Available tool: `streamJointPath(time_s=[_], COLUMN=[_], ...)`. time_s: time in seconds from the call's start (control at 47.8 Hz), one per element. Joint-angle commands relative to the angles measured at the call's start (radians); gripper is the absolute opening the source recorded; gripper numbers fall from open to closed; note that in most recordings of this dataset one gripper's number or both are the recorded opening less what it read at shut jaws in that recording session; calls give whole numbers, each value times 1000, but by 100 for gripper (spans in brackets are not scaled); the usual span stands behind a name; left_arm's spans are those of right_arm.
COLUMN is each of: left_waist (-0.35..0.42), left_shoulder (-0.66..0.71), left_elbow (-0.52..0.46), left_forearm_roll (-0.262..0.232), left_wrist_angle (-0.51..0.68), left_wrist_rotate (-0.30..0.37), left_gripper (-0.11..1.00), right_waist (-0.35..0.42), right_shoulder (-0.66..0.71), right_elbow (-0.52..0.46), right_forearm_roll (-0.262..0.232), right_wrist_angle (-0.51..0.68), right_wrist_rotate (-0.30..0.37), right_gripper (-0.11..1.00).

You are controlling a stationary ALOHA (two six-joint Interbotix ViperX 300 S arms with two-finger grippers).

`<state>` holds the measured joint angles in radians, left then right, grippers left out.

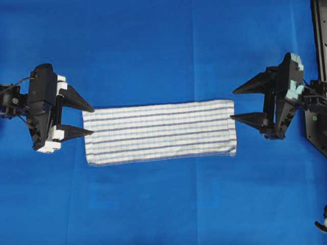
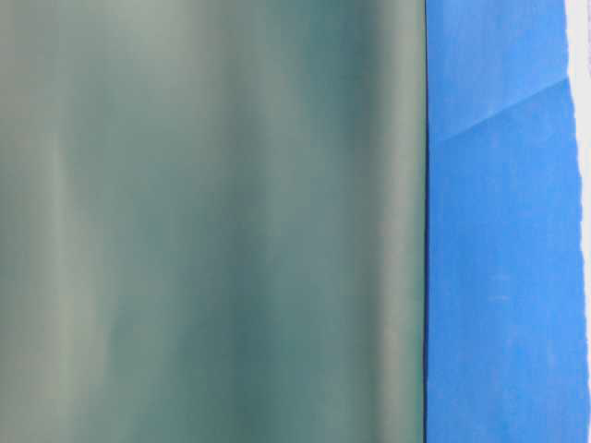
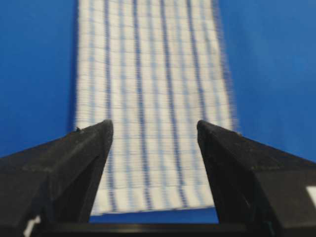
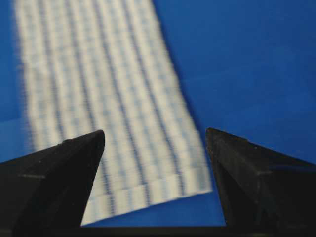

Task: Fold the blue towel.
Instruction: 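Grasp the left and right ends of the folded strip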

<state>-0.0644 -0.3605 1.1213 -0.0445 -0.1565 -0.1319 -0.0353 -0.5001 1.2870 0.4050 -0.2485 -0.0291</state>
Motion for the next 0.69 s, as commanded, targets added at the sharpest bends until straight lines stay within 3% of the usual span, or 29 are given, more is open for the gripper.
streamJointPath(time_s=[0.0, 0.167, 0.481, 0.669], left_waist=[25, 64, 74, 74], left_shoulder=[2, 63, 256, 316], left_elbow=[-11, -14, -28, -29], left_forearm_roll=[3, 3, 0, -2], left_wrist_angle=[-5, -14, -77, -86], left_wrist_rotate=[11, 14, 11, 0], left_gripper=[62, 61, 61, 51], right_waist=[-31, -78, -78, -63], right_shoulder=[12, 89, 276, 333], right_elbow=[-12, -15, -37, -60], right_forearm_roll=[-3, -2, 8, 8], right_wrist_angle=[0, -17, -92, -92], right_wrist_rotate=[-8, -21, -17, -17], right_gripper=[85, 85, 79, 73])
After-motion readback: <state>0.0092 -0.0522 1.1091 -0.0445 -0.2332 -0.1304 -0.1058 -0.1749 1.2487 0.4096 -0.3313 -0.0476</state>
